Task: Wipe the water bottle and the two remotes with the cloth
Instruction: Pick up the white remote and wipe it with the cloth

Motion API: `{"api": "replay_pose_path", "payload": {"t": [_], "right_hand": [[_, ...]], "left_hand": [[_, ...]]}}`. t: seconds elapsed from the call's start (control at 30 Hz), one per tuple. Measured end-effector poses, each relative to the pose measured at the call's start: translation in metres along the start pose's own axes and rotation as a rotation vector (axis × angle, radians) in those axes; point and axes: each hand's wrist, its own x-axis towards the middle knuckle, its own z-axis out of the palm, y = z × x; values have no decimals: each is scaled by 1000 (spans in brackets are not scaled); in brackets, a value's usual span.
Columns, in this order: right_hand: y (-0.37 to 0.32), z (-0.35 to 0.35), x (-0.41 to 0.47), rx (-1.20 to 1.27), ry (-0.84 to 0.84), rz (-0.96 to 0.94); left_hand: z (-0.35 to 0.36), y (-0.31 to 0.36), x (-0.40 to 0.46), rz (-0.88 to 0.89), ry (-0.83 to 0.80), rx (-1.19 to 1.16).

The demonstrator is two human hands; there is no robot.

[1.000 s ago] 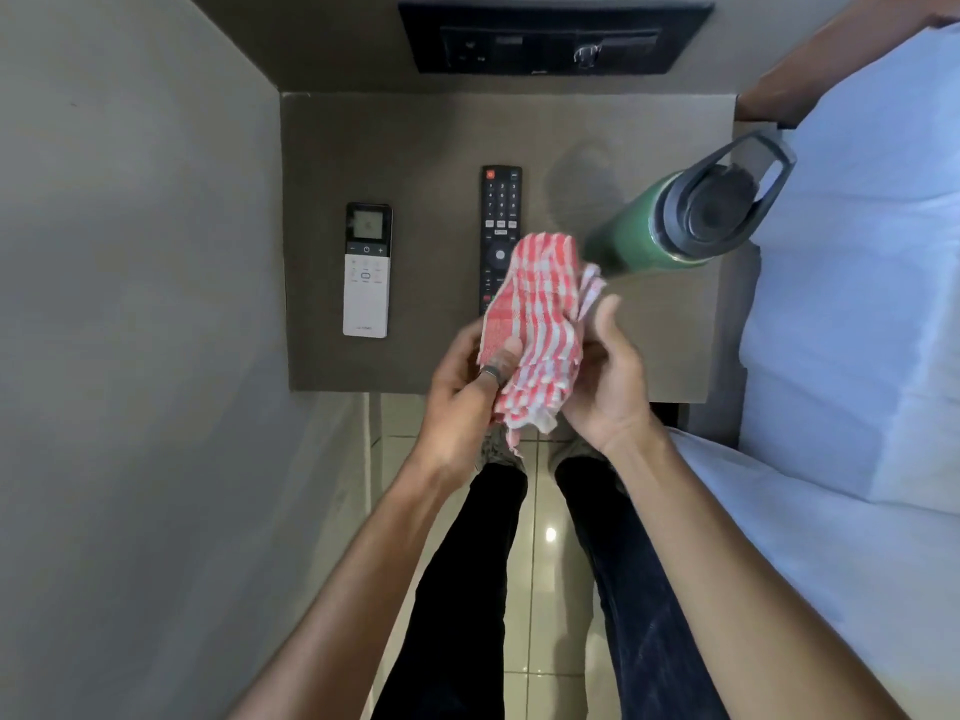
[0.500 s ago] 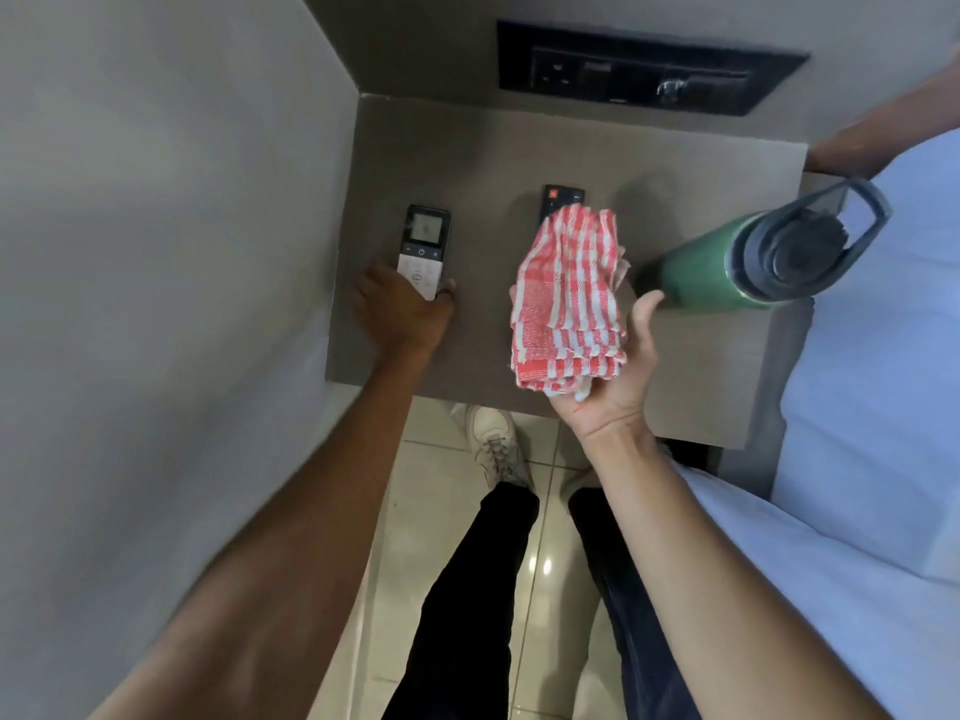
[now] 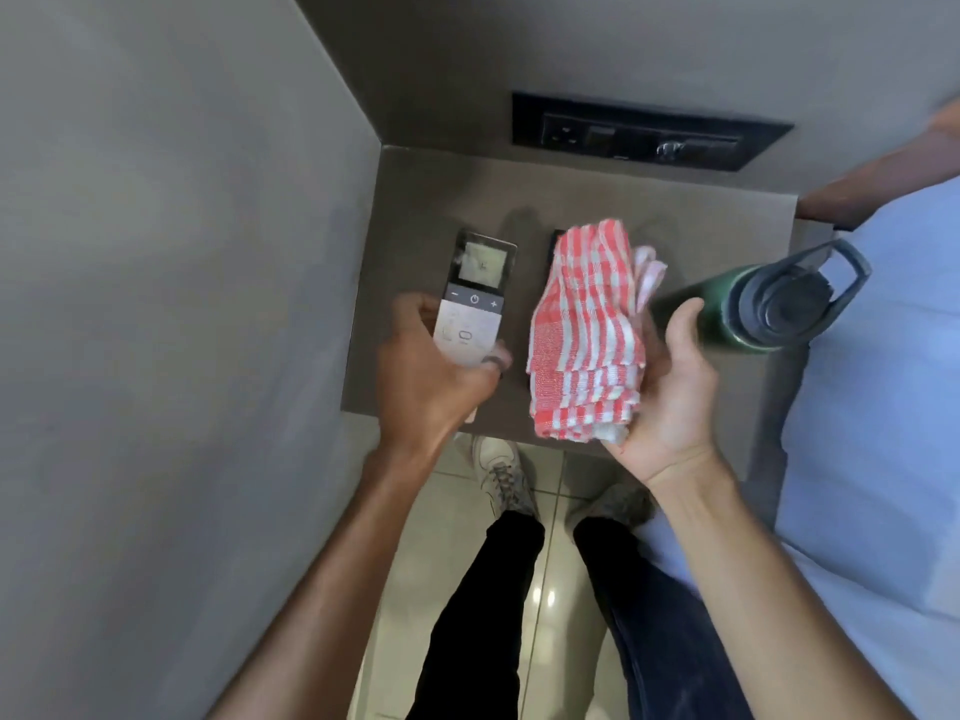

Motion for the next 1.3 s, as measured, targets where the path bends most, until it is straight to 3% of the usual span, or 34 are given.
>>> {"api": "replay_pose_path", "payload": {"t": [0.1, 0.23, 0.3, 0.43, 0.53, 0.63, 0.73, 0.8, 0.9, 0.97, 1.03, 1.13, 1.23, 1.3], "right_hand": [[-6, 38, -7, -384, -192, -234], [8, 72, 13, -1647, -408, -714], [7, 81, 30, -1847, -422, -797], [-7, 98, 63, -1882, -358, -838], [-17, 118, 79, -1769, -96, -771], [-20, 123, 89, -1728, 157, -576], [-5, 114, 73, -1789, 79, -722], [6, 106, 59, -1803, -106, -924], [8, 98, 59, -1840, -396, -1001], [6, 98, 64, -1946, -366, -1045], [5, 101, 73, -1971, -223, -1081], [-1, 113, 93, -1791, 32, -880], [-23, 101, 114, -1315, 276, -436], [-33, 84, 109, -1203, 373, -382]], "left_hand": [[-16, 22, -19, 55, -26, 55], [-21, 42, -27, 176, -54, 50], [-25, 42, -21, 191, -35, 26], [-29, 43, -14, 152, -68, 20], [-27, 43, -19, 139, -71, 30], [-23, 46, -20, 149, -60, 65], [-22, 47, -11, 140, -84, 89], [-24, 47, -2, 181, -81, 89], [-26, 43, 2, 250, -89, 104], [-28, 40, -2, 254, -77, 105], [-28, 35, -4, 262, -80, 105], [-31, 32, -7, 271, -82, 129], [-33, 26, -11, 175, -85, 46], [-34, 22, -10, 103, -94, -9]]}}
